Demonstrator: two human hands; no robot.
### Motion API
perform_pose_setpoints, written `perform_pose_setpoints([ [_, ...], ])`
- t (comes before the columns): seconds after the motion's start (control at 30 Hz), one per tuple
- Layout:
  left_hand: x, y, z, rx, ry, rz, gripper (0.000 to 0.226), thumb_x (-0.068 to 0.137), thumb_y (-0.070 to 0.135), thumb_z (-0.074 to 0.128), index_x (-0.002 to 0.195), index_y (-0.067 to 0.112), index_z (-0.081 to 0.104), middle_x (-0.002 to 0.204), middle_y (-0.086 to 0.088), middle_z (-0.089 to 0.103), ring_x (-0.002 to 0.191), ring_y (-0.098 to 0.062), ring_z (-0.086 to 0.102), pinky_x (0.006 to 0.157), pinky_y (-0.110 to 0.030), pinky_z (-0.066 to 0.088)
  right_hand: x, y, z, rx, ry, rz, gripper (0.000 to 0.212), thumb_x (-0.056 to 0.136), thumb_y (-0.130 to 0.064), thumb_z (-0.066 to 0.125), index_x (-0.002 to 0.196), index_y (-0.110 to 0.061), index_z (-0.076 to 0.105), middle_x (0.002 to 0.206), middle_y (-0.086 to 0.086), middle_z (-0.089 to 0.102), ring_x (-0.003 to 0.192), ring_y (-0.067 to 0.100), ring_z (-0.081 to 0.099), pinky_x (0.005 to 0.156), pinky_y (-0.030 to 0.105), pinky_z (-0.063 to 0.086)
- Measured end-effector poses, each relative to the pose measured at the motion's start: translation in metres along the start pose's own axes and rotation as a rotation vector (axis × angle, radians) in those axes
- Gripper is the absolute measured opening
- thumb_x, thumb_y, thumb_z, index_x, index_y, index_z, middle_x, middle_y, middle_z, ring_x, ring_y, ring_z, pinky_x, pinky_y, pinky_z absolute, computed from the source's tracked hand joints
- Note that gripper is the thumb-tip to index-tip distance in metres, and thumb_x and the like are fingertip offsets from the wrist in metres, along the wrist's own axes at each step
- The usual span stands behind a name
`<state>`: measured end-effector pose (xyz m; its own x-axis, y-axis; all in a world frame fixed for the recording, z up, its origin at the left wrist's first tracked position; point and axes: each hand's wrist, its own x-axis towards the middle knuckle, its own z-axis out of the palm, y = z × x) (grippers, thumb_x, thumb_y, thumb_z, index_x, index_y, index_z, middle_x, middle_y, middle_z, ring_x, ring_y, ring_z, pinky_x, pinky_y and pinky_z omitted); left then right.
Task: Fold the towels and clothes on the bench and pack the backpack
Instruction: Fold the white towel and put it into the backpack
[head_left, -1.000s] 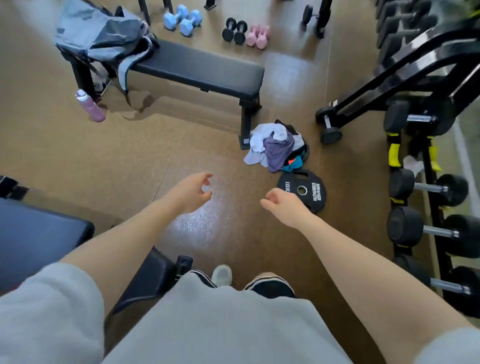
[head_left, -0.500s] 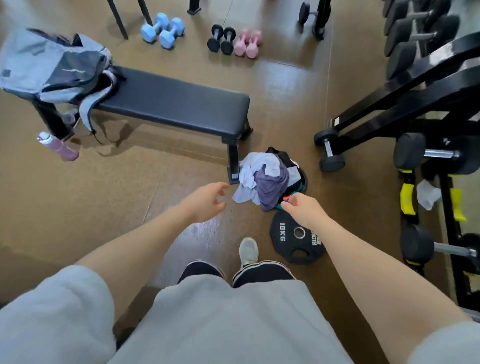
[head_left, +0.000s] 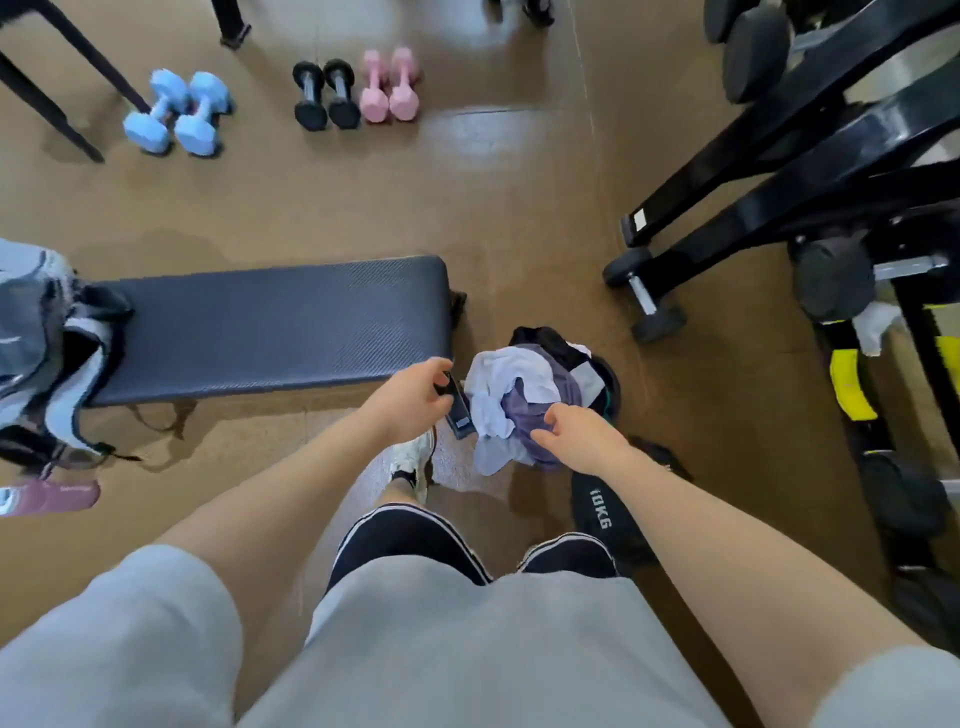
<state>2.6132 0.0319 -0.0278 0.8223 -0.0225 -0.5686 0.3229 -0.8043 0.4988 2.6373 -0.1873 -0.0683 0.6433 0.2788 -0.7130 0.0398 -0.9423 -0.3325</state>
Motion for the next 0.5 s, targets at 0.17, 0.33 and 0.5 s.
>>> perform_pose_setpoints([
  [0.17,0.088,-0.001,-0.056,0.141,-0.156,0.143,0.044,0.092,0.017,0.049,0.134,0.009,0.041,0.128,-0.01,0.054,0.109,-0.029,0.055,0.088,-0.03,0.041,0.055,-0.027,-0.009,0.207,0.014,0.181,0.034,0.095,-0.035,0.044,0.114,-0.007,0.05,0.112,0.014,0.06,0.1,0.03,0.056,0.087,0.041,0.048],
  [0.33,0.174,0.003,-0.046,0.186,-0.314,0.228,0.048,0.093,0.017,0.048,0.139,0.012,0.034,0.131,-0.005,0.052,0.111,-0.025,0.055,0.092,-0.031,0.043,0.109,-0.018,-0.008,0.342,0.074,0.291,0.035,0.096,-0.035,0.045,0.116,-0.006,0.051,0.112,0.012,0.058,0.105,0.031,0.054,0.085,0.041,0.047],
  [0.5,0.27,0.001,0.029,0.173,-0.392,0.242,0.048,0.094,0.015,0.046,0.14,0.012,0.032,0.13,-0.004,0.05,0.103,-0.02,0.057,0.082,-0.024,0.042,0.19,0.045,0.033,0.4,0.112,0.433,0.033,0.097,-0.03,0.044,0.12,-0.008,0.05,0.12,0.013,0.055,0.108,0.032,0.053,0.086,0.04,0.047],
])
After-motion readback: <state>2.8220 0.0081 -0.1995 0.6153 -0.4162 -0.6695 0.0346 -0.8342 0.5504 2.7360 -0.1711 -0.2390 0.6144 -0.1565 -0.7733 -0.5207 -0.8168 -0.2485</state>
